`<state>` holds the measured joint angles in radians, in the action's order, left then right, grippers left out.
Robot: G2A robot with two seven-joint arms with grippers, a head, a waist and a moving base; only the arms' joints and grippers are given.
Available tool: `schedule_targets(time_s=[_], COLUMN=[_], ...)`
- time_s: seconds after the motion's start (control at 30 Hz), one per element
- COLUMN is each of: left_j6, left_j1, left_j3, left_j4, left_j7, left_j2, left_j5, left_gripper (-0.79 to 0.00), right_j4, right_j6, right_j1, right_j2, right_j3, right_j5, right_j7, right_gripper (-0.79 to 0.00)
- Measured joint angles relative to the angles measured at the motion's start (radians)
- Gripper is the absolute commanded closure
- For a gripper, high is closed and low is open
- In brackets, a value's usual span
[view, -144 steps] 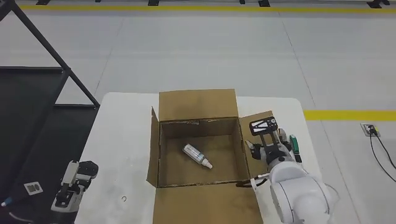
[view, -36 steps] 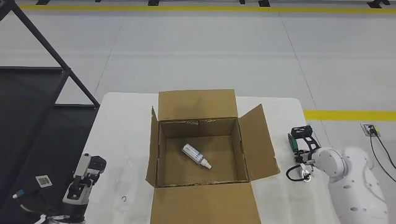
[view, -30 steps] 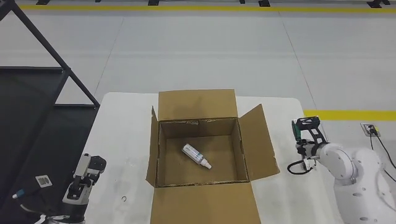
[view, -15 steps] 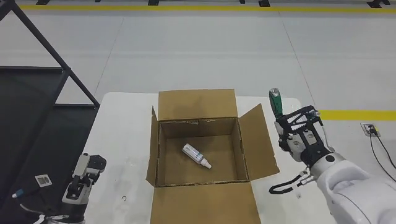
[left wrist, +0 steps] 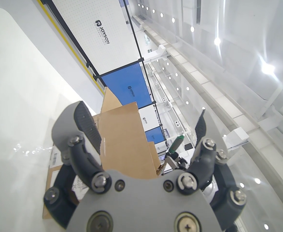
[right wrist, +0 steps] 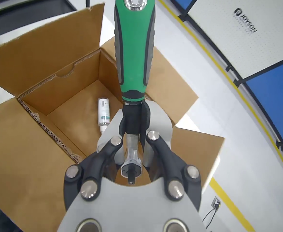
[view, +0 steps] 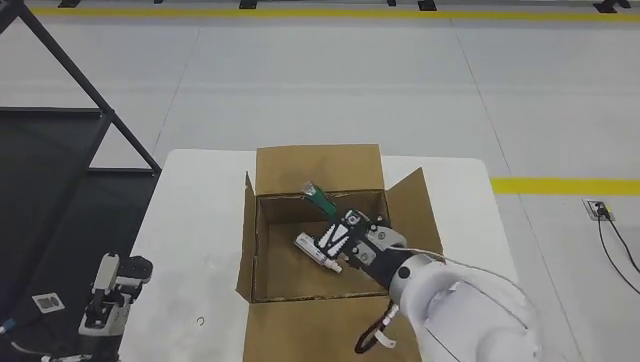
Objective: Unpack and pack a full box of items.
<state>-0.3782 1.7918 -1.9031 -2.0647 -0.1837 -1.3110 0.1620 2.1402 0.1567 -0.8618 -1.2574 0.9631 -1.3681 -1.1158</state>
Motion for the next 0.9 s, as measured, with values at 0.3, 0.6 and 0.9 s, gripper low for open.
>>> schedule_targets(time_s=[0.3,0.6,0.9], left_j6=[0.005,0.01,0.001], left_j1=[-0.009,-0.018,-0.008], left_j3=[-0.008,-0.001,-0.006], left_j4=[0.002,0.004,0.003], left_j7=[-0.02,-0.035,-0.031], left_j2=[0.002,0.003,0.002], left_j5=[0.003,-0.007,-0.007], left_gripper=[-0.785,-0.785,-0.785], right_j4=[-0.322,-0.559,-0.76], right_j6=[-0.05,-0.075,-0.067], right_j1=[0.15,0.224,0.306], right_j2=[-0.049,-0.086,-0.131], right_j3=[-0.105,-0.173,-0.246], right_j5=[0.135,0.165,0.184], right_j7=[-0.07,-0.11,-0.099], right_gripper=[0.0,0.0,0.0])
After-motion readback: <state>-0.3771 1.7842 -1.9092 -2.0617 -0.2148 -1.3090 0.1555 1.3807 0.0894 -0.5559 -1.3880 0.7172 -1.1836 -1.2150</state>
